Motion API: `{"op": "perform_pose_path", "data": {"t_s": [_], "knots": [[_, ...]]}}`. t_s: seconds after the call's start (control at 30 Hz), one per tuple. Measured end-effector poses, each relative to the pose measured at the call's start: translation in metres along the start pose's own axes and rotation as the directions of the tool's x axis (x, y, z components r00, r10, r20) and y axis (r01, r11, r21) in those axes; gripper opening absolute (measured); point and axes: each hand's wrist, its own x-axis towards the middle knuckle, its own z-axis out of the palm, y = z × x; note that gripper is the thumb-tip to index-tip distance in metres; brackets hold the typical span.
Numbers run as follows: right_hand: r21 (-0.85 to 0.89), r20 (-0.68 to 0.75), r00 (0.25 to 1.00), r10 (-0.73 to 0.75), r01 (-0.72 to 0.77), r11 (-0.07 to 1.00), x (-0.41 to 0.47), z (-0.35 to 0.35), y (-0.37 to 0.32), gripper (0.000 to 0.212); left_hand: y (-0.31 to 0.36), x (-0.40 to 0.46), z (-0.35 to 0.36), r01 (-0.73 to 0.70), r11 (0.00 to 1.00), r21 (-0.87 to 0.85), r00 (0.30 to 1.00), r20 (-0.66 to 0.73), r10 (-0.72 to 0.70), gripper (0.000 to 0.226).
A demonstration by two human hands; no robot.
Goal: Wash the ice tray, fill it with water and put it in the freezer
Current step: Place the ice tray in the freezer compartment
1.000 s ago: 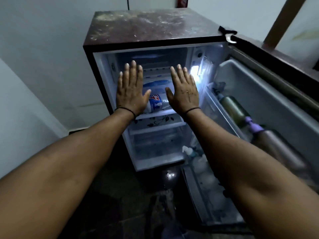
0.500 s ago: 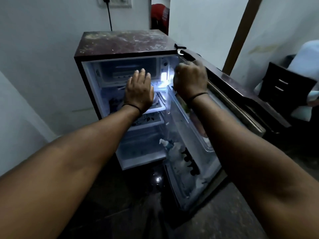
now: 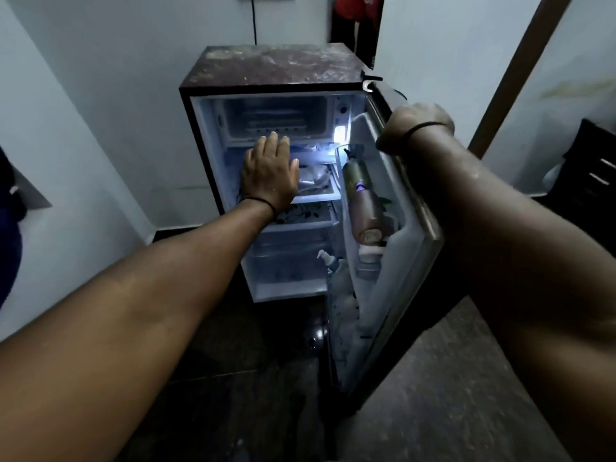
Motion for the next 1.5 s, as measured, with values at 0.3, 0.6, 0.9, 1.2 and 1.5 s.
{"op": "perform_pose_path", "data": {"t_s": [0.3,0.6,0.9,1.2,1.5], "knots": [[0.065,-0.069,0.952,-0.297,0.301,0.951,-0.001,0.005,-0.059,0.038,-0.041,0.023,-0.037,-0.004,0.991,-0.135,0.988,-0.152,-0.017,0.053],[0.219,-0.251,0.845,-0.472,0.525,0.823,0.048,0.065,-0.144,0.06,-0.137,0.08,-0.055,0.132,0.952,-0.276,0.991,0.043,-0.125,0.055],[0.175,-0.336,0.835,-0.435,0.51,0.842,0.126,0.09,-0.216,0.066,-0.18,0.15,0.009,0.115,0.988,0.102,0.985,0.115,-0.126,0.071],[0.129,-0.33,0.857,-0.397,0.457,0.88,0.175,0.116,-0.247,0.076,-0.218,0.211,0.056,0.114,0.993,0.029,0.993,0.033,-0.115,0.071],[0.12,-0.41,0.839,-0.357,0.438,0.891,0.179,0.128,-0.254,0.076,-0.223,0.217,0.066,0.092,0.996,0.003,0.992,-0.09,-0.091,0.064]]}}
